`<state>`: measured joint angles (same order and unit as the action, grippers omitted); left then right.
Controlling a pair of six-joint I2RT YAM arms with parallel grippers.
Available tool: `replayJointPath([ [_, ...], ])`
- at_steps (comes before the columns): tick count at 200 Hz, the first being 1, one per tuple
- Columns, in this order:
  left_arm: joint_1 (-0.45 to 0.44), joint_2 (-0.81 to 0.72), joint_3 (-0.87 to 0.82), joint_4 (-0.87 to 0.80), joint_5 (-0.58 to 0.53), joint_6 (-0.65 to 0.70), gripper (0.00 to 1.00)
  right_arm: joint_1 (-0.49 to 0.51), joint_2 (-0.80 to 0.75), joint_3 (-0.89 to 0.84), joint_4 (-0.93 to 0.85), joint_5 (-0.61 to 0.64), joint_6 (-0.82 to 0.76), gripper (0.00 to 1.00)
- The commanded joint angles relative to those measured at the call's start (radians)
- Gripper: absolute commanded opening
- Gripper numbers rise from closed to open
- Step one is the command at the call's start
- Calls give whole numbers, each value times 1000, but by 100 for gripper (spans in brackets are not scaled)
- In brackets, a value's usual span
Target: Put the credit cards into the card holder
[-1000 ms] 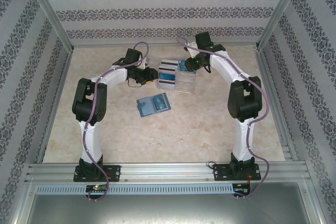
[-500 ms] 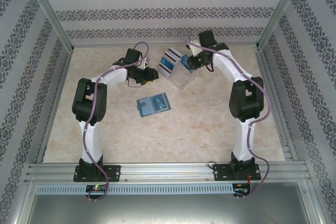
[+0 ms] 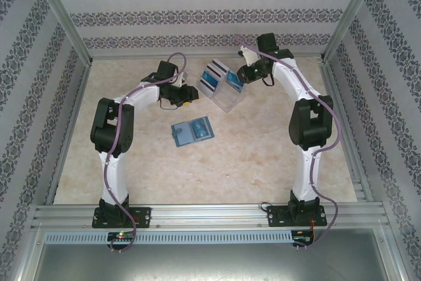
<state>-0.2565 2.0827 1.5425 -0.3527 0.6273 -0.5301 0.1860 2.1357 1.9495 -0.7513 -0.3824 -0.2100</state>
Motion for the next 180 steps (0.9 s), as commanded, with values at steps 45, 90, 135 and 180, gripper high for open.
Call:
replayJointPath([
  [45, -17, 4, 46, -31, 9, 9, 43, 58, 55, 71, -45, 209, -36, 60],
  [90, -17, 0, 48, -38, 8, 12, 43, 72, 65, 73, -42, 238, -39, 51],
  [135, -19, 4, 55, -37, 11, 9, 43, 71, 36, 67, -28, 256, -34, 25],
  [180, -21, 11, 58, -40, 16, 9, 43, 66, 37, 86, -43, 247, -35, 10],
])
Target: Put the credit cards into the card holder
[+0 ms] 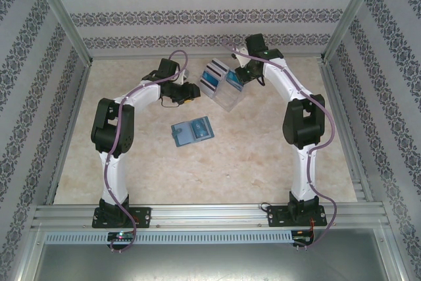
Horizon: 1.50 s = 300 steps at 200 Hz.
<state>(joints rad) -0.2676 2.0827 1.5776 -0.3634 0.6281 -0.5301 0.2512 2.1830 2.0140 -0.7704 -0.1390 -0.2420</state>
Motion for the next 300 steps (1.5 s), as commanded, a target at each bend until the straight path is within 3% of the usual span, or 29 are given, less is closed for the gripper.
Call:
replayJointPath([
  [1, -11, 11, 23, -29, 16, 9, 43, 1, -12, 22, -24, 3, -3, 9],
  [71, -11, 8, 17, -26, 16, 9, 43, -5, -44, 22, -16, -33, 16, 5],
  [122, -13, 8, 15, -28, 16, 9, 43, -38, -69, 25, -10, -126, 59, 4],
  [235, -3, -40, -30, 49, 52, -32, 43, -147, -153, -100, 148, -472, 240, 1],
  [272, 7, -98, -124, 223, 107, -125, 43, -159, -216, -225, 303, -633, 378, 0],
  [300, 25, -179, -281, 551, 160, -311, 45, -132, -321, -465, 634, -746, 638, 0],
])
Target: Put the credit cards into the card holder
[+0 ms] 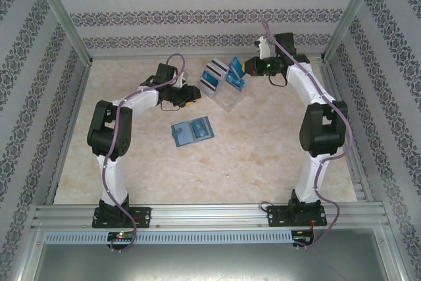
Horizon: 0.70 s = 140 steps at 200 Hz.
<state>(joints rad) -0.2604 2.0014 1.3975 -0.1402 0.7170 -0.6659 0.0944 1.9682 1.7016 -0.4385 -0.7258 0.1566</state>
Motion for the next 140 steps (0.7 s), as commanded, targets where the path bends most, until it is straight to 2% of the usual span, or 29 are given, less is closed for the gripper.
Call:
replayJointPath([
  [1, 19, -102, -109, 345, 72, -184, 45, 26, -110, -163, 315, -159, 251, 0],
  [33, 18, -139, -262, 787, 98, -425, 46, 97, -173, -440, 771, -193, 607, 0],
  [66, 16, -104, -271, 994, 134, -555, 47, 182, -156, -508, 926, -200, 743, 0],
  [111, 17, -104, -262, 1010, 143, -582, 42, 203, -119, -481, 980, -213, 806, 0],
  [140, 17, -118, -260, 1009, 150, -580, 18, 214, -110, -484, 995, -198, 813, 0],
])
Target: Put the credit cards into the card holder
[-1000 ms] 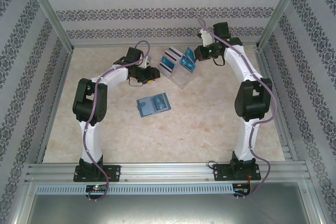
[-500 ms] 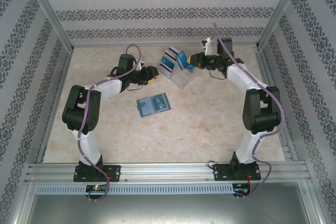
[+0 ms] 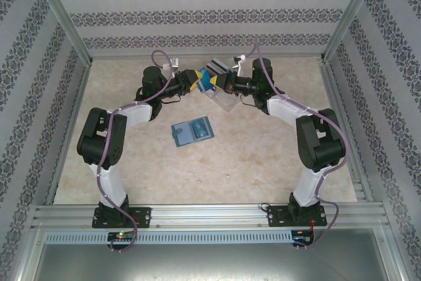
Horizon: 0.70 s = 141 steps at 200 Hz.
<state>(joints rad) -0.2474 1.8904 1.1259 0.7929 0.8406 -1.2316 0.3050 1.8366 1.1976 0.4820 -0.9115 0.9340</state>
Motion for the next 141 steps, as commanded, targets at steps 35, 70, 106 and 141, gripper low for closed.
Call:
replayJointPath([
  [35, 5, -30, 6, 37, 26, 20, 0, 1, 25, 25, 66, -22, 38, 11],
  [70, 5, -20, 55, -37, 96, 61, 0, -18, 27, 56, 47, -67, 35, 40],
  [106, 4, -8, 89, -61, 147, 65, 0, -14, 64, 122, 22, -141, 38, 36],
  [141, 4, -1, 114, -90, 183, 74, 0, -12, 90, 151, 15, -179, 49, 29],
])
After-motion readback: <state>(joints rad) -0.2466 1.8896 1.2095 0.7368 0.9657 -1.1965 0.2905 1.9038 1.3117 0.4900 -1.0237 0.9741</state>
